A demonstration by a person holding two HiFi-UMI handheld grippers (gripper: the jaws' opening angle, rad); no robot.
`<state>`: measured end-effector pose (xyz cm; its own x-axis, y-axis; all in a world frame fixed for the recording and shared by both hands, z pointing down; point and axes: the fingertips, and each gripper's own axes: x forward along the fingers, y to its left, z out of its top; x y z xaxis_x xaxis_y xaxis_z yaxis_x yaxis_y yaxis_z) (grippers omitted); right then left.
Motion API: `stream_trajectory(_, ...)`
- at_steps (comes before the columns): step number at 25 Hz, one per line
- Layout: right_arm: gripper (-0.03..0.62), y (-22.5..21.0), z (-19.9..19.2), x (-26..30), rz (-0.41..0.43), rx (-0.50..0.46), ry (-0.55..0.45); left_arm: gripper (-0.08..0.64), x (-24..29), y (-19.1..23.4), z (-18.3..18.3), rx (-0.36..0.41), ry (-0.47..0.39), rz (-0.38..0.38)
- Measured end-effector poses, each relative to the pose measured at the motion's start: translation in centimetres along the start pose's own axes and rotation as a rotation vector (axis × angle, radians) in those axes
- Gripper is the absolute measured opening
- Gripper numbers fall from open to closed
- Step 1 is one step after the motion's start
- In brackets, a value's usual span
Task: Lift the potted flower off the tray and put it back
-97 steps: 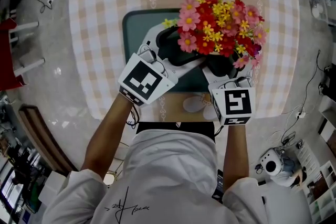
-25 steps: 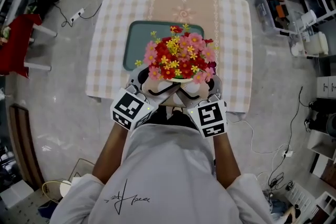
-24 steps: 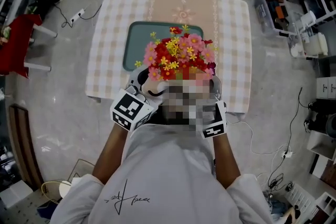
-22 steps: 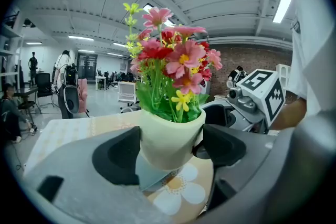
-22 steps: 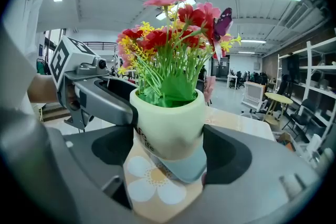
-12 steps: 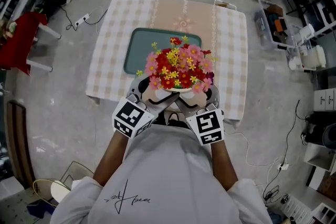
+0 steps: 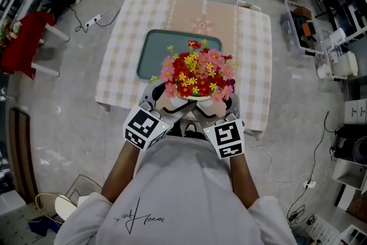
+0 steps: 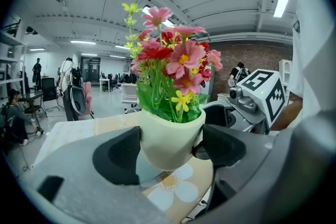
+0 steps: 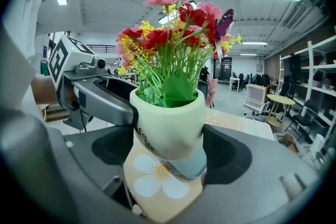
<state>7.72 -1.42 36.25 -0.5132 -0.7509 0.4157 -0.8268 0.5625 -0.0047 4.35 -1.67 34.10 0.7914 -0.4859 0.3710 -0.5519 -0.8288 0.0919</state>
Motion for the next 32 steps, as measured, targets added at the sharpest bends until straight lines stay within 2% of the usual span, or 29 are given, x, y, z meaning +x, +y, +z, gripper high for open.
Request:
stream_trajectory(16, 0.419, 0.9, -0.5, 1.1, 0.019, -0.022, 0.018, 0.377, -0.5, 0.9, -1.2, -0.027, -0.008, 0.016)
stream_trajectory(32, 0.419, 1.6, 0.5, 6.4, 0.052, -0.035, 0.046, 0.377, -0.9, 6.1, -2.1, -0.058, 0.008, 0.042)
